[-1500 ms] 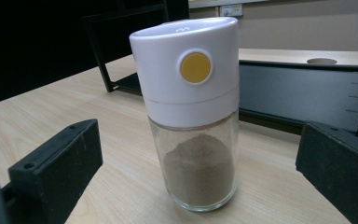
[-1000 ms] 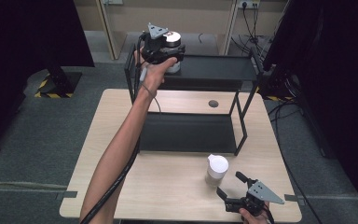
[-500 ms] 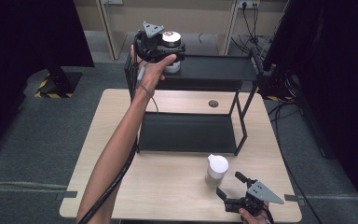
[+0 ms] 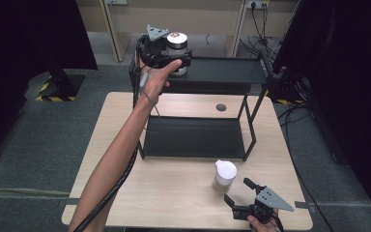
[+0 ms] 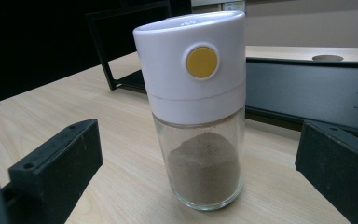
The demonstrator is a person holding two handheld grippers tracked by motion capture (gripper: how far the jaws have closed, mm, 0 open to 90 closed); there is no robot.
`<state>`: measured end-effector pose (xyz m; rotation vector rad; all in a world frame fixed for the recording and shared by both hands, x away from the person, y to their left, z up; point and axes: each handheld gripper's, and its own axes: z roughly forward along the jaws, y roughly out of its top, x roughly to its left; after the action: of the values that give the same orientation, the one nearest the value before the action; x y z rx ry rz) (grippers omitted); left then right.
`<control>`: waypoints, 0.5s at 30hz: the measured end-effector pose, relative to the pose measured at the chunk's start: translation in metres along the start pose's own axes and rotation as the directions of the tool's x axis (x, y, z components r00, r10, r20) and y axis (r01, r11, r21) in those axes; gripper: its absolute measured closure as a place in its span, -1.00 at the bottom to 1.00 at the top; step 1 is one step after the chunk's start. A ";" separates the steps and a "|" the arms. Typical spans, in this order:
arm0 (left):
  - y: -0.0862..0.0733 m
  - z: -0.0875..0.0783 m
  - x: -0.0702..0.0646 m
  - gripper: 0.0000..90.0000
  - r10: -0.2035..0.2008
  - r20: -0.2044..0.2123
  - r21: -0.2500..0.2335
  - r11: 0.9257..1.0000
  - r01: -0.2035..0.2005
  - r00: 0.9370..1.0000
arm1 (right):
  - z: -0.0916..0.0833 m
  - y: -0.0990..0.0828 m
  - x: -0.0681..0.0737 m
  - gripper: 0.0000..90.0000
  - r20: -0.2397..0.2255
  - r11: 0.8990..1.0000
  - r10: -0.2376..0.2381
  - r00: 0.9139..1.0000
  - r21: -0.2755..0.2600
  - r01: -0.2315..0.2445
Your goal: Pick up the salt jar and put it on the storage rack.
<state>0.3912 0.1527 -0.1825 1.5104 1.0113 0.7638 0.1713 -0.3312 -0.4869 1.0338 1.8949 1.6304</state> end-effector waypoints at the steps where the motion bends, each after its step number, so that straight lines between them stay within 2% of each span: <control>1: 0.000 -0.002 0.001 -1.00 0.001 0.006 -0.002 1.000 -0.001 1.000 | 0.000 0.000 0.000 -0.99 0.001 1.000 -0.001 1.000 0.001 0.001; 8: 0.000 -0.017 -0.002 -1.00 -0.019 0.035 0.013 1.000 0.018 0.999 | 0.000 0.000 0.000 -0.99 0.003 1.000 -0.003 1.000 -0.001 0.003; 15: -0.005 -0.031 -0.003 -1.00 -0.011 0.067 0.013 1.000 0.010 0.998 | 0.000 0.000 0.000 -0.99 0.003 1.000 -0.003 1.000 0.000 0.003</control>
<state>0.3612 0.1634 -0.1811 1.5307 0.9748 0.6964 0.1709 -0.3314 -0.4865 1.0319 1.8935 1.6267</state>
